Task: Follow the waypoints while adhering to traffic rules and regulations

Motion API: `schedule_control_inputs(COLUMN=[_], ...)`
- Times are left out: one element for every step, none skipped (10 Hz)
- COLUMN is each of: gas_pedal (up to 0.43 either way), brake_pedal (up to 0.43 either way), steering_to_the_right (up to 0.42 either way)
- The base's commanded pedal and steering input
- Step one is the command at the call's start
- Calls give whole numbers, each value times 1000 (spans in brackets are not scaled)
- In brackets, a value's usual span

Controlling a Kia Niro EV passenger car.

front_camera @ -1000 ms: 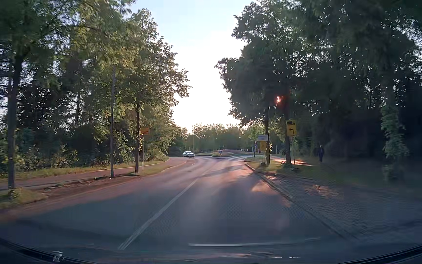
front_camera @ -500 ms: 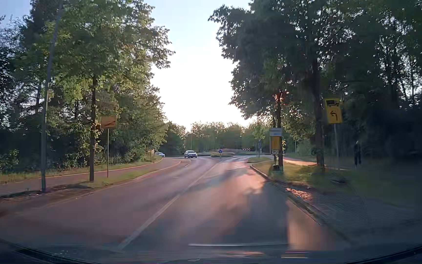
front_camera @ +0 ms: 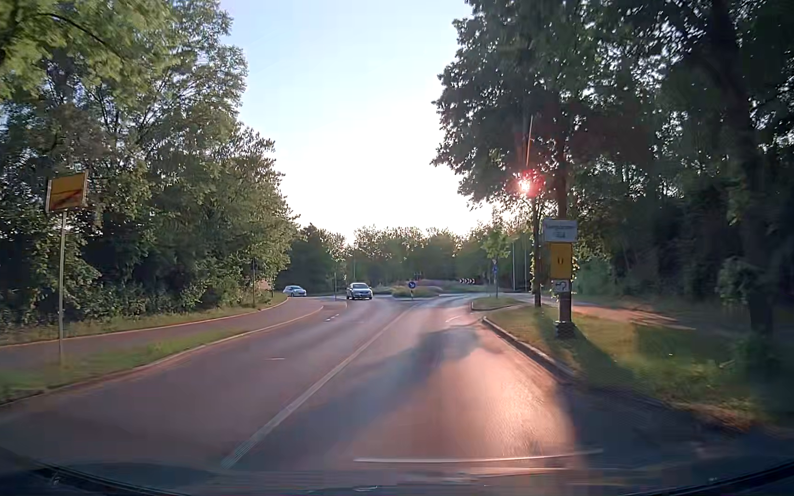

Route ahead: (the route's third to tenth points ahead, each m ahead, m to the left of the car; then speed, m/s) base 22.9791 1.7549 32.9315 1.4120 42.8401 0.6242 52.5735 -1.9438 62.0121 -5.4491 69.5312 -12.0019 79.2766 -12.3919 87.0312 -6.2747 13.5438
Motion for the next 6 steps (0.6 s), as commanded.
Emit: schedule_control_inputs(gas_pedal=[47,20,0,0,0,0], brake_pedal=[12,12,12,12,12,12], steering_to_the_right=[3,3,3,3,3,4])
